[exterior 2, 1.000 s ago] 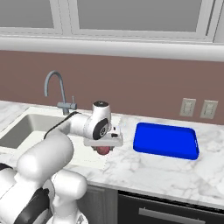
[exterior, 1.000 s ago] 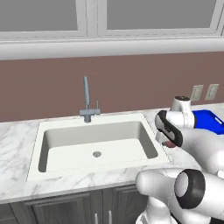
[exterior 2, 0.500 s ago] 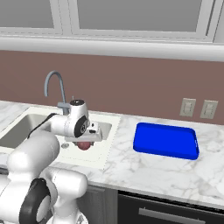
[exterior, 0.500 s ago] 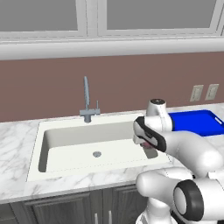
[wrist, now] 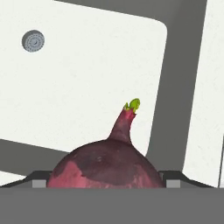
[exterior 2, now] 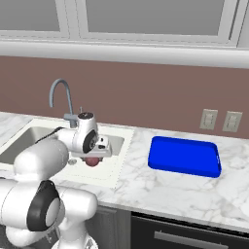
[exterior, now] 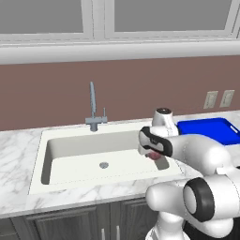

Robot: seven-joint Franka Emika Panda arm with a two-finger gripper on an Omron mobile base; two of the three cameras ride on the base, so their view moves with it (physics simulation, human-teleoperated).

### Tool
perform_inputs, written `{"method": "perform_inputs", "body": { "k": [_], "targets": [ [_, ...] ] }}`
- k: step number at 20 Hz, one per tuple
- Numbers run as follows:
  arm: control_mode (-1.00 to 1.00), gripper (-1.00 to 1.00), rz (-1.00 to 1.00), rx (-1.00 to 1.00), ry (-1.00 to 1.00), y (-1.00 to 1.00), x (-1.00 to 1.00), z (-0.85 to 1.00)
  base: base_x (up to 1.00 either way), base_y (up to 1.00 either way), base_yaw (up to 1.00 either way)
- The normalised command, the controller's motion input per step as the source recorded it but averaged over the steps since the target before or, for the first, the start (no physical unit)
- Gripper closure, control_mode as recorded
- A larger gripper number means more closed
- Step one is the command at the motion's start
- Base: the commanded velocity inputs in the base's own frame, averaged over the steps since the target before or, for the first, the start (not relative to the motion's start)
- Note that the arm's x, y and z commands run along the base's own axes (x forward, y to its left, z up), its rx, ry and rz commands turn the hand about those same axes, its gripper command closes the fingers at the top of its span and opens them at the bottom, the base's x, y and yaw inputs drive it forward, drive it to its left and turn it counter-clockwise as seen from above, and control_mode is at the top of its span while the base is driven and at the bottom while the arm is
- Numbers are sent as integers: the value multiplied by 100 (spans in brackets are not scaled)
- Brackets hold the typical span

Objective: Pick up all produce items and place them in the sink. Turn on the sink faucet to wash them. Then turn the sink off and put them in the tray.

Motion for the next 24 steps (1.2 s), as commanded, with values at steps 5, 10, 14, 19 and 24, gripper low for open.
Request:
{"method": "perform_inputs", "body": {
  "k": [5, 10, 14, 19, 24],
  "targets": [
    [-100, 100, -1, 5, 0, 5, 31, -26, 0, 0, 0],
    [-100, 100, 0, 4, 0, 14, 44, -20, 0, 0, 0],
    [-100, 100, 0, 0, 0, 20, 39, -15, 0, 0, 0],
    [-100, 100, 0, 0, 0, 21, 33, -21, 0, 0, 0],
    [-100, 100, 0, 0, 0, 15, 33, -20, 0, 0, 0]
  ]
}}
